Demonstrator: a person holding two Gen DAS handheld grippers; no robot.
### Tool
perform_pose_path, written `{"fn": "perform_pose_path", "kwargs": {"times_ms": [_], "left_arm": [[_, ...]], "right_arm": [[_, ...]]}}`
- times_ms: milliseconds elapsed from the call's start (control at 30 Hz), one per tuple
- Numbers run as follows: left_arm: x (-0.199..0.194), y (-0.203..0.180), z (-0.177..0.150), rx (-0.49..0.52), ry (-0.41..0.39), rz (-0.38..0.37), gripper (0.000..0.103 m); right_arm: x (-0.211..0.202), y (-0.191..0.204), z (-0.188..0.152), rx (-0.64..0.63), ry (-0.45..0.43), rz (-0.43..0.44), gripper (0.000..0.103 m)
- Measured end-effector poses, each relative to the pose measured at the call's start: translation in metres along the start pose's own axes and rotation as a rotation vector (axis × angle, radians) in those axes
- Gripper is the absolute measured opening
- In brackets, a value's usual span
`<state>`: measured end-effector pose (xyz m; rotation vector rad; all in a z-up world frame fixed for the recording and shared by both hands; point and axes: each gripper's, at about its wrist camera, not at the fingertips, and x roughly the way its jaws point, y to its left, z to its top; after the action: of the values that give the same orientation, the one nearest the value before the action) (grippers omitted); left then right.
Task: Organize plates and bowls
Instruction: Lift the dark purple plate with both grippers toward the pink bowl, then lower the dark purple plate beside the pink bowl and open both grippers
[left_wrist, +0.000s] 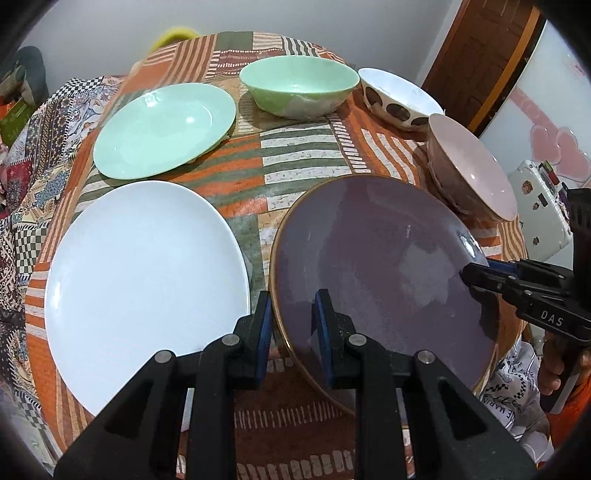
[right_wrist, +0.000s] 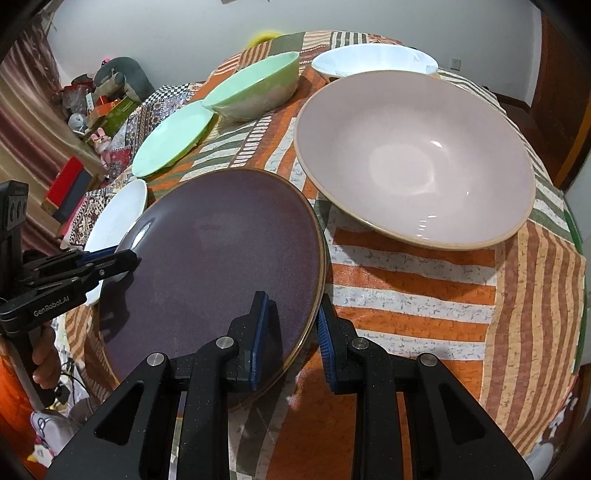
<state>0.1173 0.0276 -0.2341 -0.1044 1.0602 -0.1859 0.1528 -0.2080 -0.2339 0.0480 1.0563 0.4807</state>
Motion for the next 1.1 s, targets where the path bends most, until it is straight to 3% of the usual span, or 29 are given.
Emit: {"fn": "perform_pose_path", "kwargs": {"times_ms": [300, 400, 567, 833, 967, 1100], "left_arm": [[0.001, -0.002, 0.000, 0.005, 0.002, 0.012, 0.023], [-0.010, -0.001, -0.001, 0.013, -0.031, 0.042, 0.023], [-0.037, 0.003, 0.000, 0.011, -0.100, 0.082, 0.030], [-0.092, 0.015, 0.001, -0.007, -0.258, 0.176, 0.049], [-0.108, 0.023, 0.001, -0.025, -0.298, 0.201, 0.057], [-0.117, 0.038, 0.001, -0.059, -0.315, 0.219, 0.058]], "right_arm": [[-0.004, 0.005, 0.001, -0.040, 0.002, -0.061, 0.026], [-0.014, 0.004, 0.001, -0.045, -0.018, -0.069, 0.026], [-0.036, 0.006, 0.003, -0.052, -0.074, -0.074, 0.030], [-0.060, 0.037, 0.015, -0.118, -0.178, -0.051, 0.043], [-0.067, 0.058, 0.024, -0.159, -0.226, -0.028, 0.049], [-0.063, 0.080, 0.032, -0.207, -0.251, -0.005, 0.051]]}}
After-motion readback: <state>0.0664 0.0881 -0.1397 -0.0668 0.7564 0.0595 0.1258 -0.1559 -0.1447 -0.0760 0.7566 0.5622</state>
